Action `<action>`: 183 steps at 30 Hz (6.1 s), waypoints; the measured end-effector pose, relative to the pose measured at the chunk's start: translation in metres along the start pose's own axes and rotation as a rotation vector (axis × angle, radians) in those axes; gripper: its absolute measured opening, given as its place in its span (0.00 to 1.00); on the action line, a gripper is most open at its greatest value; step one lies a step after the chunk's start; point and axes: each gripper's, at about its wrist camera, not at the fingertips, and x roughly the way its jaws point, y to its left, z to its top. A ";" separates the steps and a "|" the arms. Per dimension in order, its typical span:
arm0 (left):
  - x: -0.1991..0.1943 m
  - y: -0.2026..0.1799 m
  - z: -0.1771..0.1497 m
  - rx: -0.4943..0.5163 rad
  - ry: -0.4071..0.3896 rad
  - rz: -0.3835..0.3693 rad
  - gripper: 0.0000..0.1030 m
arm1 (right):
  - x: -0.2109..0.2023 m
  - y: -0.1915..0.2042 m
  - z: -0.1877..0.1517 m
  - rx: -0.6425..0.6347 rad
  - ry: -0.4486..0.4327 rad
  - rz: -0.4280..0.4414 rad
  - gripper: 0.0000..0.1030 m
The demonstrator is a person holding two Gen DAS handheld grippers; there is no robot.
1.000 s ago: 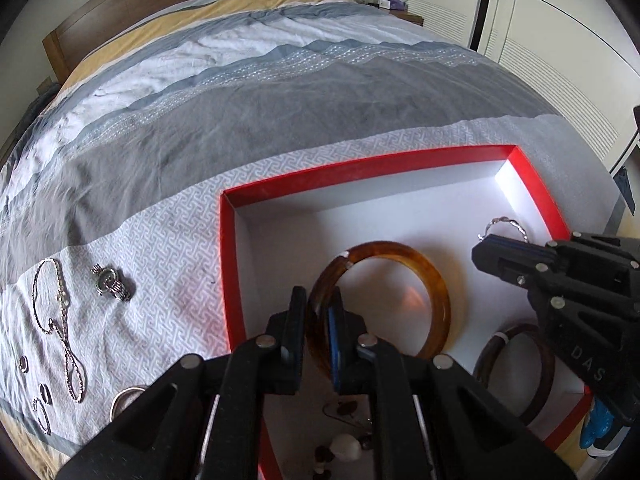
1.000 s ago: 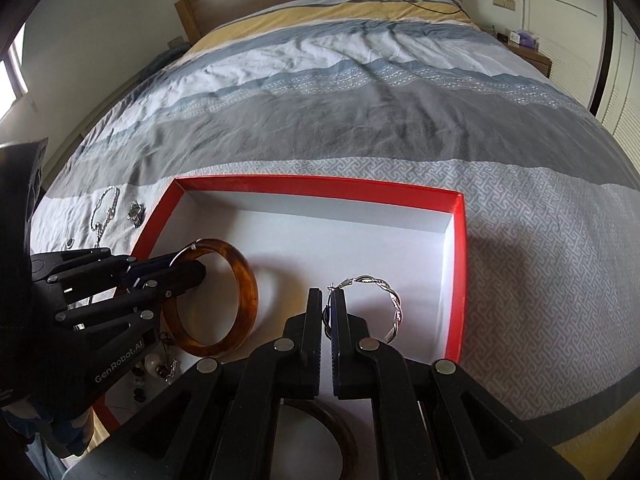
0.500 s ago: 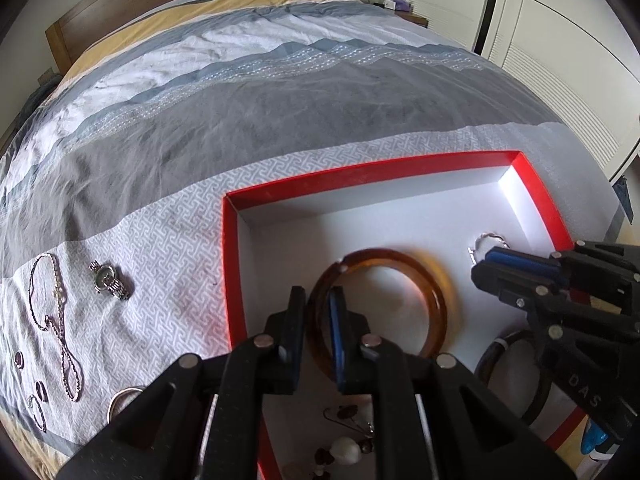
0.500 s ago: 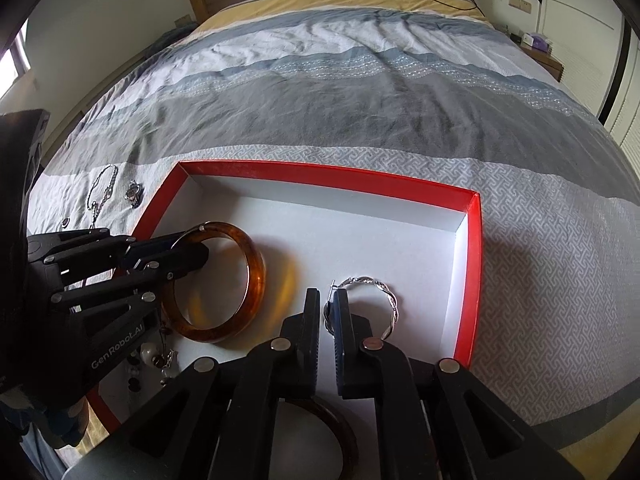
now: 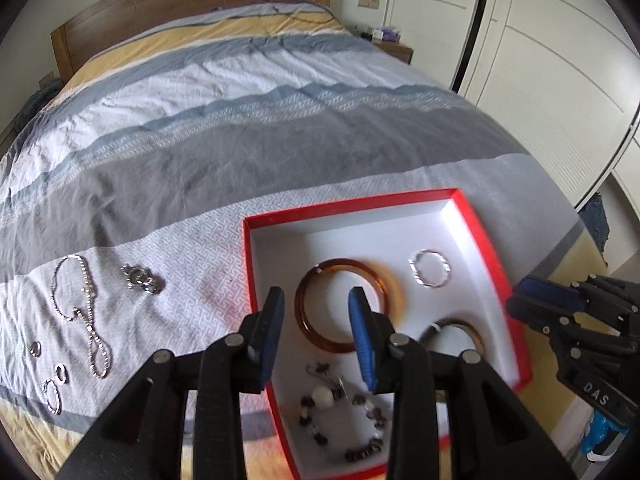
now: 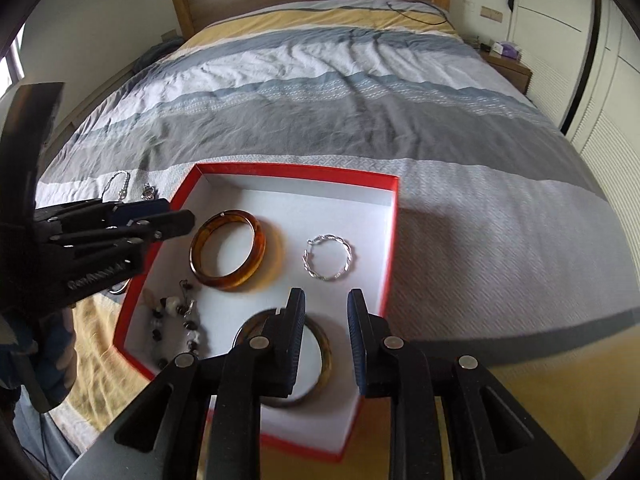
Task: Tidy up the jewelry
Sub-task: 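Open both grippers to release the amber and silver bangles in the box, then withdraw both grippers from the red box, then move both grippers toward the silver bangles and rings on the duvet, then grasp the twisted silver hoop with the left gripper while the right grasps the plain silver bangle, then carry the twisted hoop with the left gripper while the right carries the silver bangle into the red box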
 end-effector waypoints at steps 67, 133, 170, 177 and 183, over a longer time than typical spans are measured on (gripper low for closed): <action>-0.236 0.223 -0.256 -0.284 -0.028 0.177 0.31 | -0.145 0.188 -0.102 -0.027 -0.094 0.156 0.34; -0.013 0.295 -0.134 -0.352 0.137 0.091 0.14 | 0.133 0.267 0.001 -0.118 0.182 0.346 0.09; -0.207 0.212 -0.152 -0.245 -0.097 0.176 0.04 | -0.080 0.273 -0.058 -0.027 -0.105 0.496 0.03; -0.229 0.180 -0.153 -0.206 -0.128 0.150 0.04 | -0.117 0.255 -0.069 -0.013 -0.170 0.458 0.03; -0.228 0.142 -0.146 -0.154 -0.134 0.106 0.04 | -0.142 0.224 -0.077 0.031 -0.218 0.419 0.03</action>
